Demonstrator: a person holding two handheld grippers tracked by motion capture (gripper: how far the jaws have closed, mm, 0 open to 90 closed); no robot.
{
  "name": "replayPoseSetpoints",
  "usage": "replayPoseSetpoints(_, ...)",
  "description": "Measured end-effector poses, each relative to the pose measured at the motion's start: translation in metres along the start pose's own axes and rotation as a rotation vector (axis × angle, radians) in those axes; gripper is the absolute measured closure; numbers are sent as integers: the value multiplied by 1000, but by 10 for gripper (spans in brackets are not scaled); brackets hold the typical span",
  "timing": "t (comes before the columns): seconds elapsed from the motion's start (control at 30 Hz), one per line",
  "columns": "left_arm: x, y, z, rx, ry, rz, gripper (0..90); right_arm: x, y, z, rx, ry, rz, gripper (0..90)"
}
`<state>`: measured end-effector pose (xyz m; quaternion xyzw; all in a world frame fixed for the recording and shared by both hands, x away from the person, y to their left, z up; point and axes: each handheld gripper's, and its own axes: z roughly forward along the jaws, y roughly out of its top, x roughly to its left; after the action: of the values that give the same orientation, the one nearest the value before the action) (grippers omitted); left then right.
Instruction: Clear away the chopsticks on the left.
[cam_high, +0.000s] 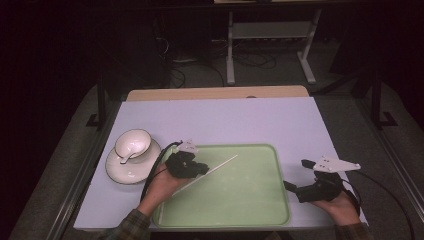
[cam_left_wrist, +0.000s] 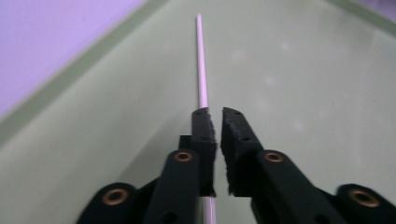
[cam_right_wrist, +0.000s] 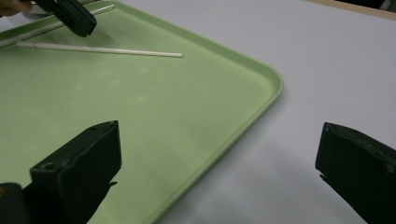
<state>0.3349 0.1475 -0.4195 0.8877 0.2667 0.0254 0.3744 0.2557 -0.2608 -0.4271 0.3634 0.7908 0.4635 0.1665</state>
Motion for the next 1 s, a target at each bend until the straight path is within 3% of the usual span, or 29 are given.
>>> replayPoseSetpoints(0.1, 2, 10, 6, -13, -15, 10, 896, 1, 0, 0, -3, 4, 1, 0)
replayPoseSetpoints(0.33, 0, 38, 27, -27, -42, 50, 898, 2, 1, 0, -5, 9, -2, 0)
replayPoseSetpoints(0.6, -3, 62, 57, -2, -55, 87, 898, 1, 0, 0, -3, 11, 2, 0)
replayPoseSetpoints(1.0, 5, 72, 95, 16, -54, 50, 898, 1, 0, 0, -5, 13, 3, 0)
